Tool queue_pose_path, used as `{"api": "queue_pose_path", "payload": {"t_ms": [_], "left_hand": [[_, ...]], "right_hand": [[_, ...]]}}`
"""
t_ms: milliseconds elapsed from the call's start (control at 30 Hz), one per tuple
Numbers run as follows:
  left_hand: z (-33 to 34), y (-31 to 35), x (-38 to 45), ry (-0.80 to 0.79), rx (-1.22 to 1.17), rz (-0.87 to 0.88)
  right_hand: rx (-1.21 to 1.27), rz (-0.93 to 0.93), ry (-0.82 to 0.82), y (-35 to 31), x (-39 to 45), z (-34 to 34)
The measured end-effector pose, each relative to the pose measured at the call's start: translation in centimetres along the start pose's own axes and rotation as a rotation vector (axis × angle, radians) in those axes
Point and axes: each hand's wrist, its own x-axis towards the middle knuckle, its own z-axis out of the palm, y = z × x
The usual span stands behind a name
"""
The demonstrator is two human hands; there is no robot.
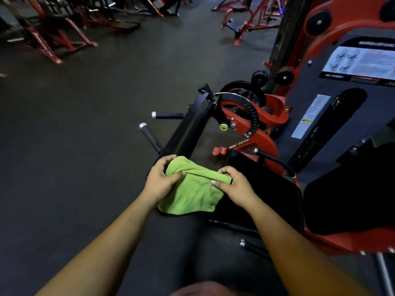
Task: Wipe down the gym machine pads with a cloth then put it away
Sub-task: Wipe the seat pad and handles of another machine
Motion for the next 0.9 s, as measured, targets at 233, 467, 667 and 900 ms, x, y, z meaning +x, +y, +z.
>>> {"api": "queue_pose_path", "payload": {"t_ms": [233,467,667,900], "left_hand": [[-3.4,-1.1,4.0,0.123,0.162,0.042],[-3.9,-5.4,9.6,0.211,0.249,-0.227],[-3.4,-6.6,10.7,0.114,0.295,-0.183],[0.8,-5.3,14.2,-0.047,0.279,-0.17]], "right_hand": [[-0.132,-0.022,0.396,-1.8,5.5,5.3],[-0.075,0.258,0.072,-2.9,8.4,18.0],[-0.006,0.338,0.205,-2.2,15.3,18.1],[0.189,0.247,0.275,0.8,22.8,14.2]]}}
